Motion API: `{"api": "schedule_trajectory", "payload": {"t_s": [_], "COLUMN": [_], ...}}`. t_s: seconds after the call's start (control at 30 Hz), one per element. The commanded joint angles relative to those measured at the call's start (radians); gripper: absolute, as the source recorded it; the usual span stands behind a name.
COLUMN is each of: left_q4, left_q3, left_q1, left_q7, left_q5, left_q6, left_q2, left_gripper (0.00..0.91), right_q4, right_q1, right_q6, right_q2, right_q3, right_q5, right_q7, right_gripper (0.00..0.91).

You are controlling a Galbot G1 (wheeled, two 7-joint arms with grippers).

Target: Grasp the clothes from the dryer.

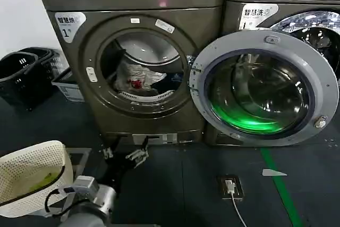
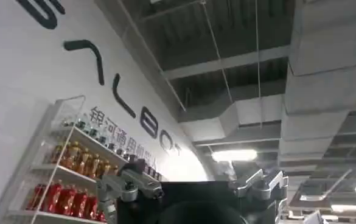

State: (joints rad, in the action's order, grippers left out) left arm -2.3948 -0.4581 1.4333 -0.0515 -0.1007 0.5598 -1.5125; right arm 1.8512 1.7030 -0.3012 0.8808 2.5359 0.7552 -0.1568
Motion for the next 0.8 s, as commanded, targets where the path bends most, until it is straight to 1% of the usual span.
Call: {"api": "schedule_trajectory", "payload": {"t_s": [0.03,0.23,0.57,0.63,0.67,0.8], "left_q4": [-0.002,-0.003,-0.014,-0.013,-0.014,-0.014], "left_q3": [-0.004,-0.010,-0.009,-0.006,-0.004,0.001], "left_q1": [0.001,0.001,0.009,0.009,0.009,0.009], "left_q7": [-0.003,-0.002,-0.002,-0.002,-0.002,-0.002], "left_q5": [0.005,0.004,0.001,0.001,0.001,0.001], "left_q6": [-0.002,-0.002,-0.001,-0.001,-0.001,-0.002], "left_q2": [0.000,-0.001,0.009,0.009,0.010,0.011], "left_gripper": [0.907,0.907,0.907,0.907,0.907,0.907], "right_q4": [0.000,-0.003,0.001,0.004,0.008,0.014], "right_q1": [0.000,-0.003,0.003,0.006,0.007,0.012], "right_q6": [0.002,0.015,0.016,0.013,0.006,0.005], "right_q2": [0.000,0.003,0.005,0.005,0.006,0.009], "right_q3": [0.000,-0.003,0.001,0.004,0.007,0.010], "right_q5": [0.002,0.002,0.011,0.016,0.040,0.047], "right_q7": [0.001,-0.004,-0.006,0.001,0.011,0.008], "right_gripper": [0.907,0.907,0.907,0.907,0.907,0.907]}}
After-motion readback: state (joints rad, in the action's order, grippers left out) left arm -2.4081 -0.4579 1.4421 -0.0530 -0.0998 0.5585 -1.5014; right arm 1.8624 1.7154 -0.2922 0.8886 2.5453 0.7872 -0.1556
